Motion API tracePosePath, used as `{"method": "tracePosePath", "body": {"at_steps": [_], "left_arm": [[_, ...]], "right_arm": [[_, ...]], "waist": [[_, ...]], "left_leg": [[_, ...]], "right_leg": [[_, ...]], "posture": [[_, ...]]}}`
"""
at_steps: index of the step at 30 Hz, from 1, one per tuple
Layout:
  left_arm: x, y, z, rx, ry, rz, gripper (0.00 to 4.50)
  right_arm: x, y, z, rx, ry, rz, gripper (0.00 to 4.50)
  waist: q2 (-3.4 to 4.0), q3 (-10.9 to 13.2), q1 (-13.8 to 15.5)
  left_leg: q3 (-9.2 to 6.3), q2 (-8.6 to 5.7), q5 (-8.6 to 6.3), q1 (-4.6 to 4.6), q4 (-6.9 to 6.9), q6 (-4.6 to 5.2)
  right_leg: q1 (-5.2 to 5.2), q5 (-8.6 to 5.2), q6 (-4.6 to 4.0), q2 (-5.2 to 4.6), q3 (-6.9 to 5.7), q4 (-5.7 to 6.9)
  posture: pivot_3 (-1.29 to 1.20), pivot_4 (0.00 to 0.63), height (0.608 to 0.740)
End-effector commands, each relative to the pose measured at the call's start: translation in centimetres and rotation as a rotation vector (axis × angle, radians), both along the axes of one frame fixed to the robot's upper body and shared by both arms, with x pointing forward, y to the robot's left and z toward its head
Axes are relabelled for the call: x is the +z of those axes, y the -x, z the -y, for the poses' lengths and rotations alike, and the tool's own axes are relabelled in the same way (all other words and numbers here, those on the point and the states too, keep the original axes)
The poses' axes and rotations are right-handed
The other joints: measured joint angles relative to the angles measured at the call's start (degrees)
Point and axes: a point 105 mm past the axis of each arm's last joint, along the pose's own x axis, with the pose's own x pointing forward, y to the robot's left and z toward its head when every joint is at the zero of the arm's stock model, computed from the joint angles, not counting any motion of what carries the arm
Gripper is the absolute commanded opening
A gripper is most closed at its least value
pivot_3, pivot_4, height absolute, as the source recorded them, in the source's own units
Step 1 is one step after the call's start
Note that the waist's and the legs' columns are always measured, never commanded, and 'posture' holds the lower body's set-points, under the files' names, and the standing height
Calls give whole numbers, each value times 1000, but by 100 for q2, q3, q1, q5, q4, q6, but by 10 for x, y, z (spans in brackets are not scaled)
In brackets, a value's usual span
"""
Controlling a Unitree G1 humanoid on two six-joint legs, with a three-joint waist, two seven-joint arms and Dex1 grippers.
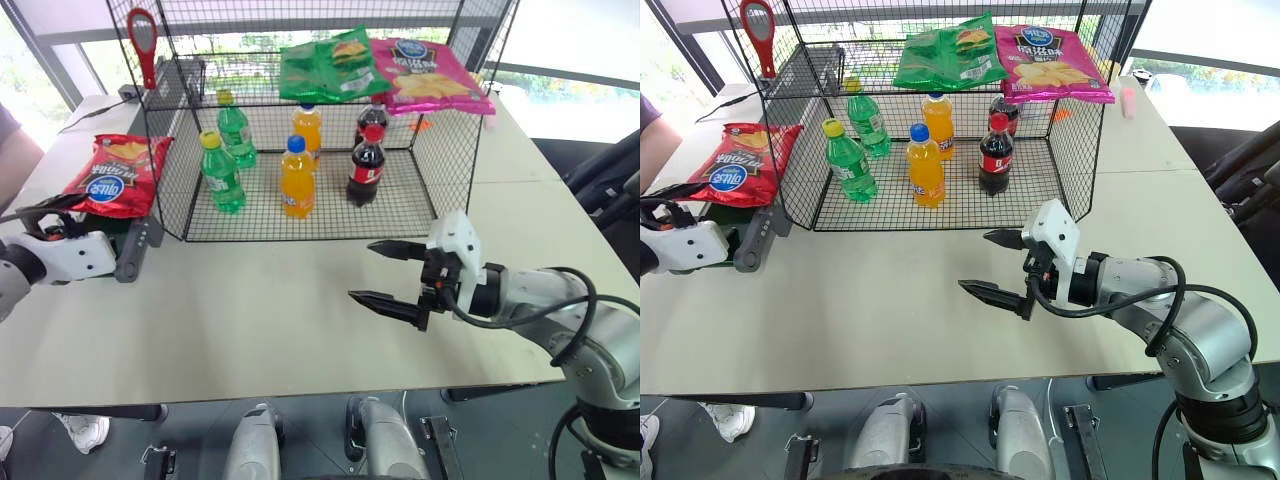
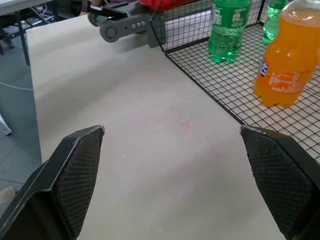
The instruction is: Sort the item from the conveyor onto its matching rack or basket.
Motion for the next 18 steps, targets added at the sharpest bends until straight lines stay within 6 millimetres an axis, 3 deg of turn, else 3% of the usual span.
{"method": "tracePosePath", "body": {"at_steps": [1,10,13,18], "left_arm": [[11,0,-4,16,-28,33,4443],[7,4,-5,32,-26,40,4443],[6,6,-3,28,-28,40,3627],[6,9,-1,27,-37,46,1136]], "right_arm": [[11,3,1,-2,2,66,4500],[12,-2,2,-16,5,77,4500],[11,-4,5,-23,6,77,4500],[10,-6,9,-30,8,79,4500]], "waist": [[0,0,1],[0,0,9],[0,0,2],[0,0,2]], "left_leg": [[0,0,0,1,1,0],[-1,0,0,3,4,0],[-1,0,0,4,5,0],[-1,0,0,3,5,0]], "right_leg": [[0,0,0,0,0,2],[1,0,-1,-1,0,8],[2,0,-1,-1,1,8],[2,0,-1,0,0,8]], "posture": [[0,150,740],[0,150,740],[0,150,740],[0,150,740]]}}
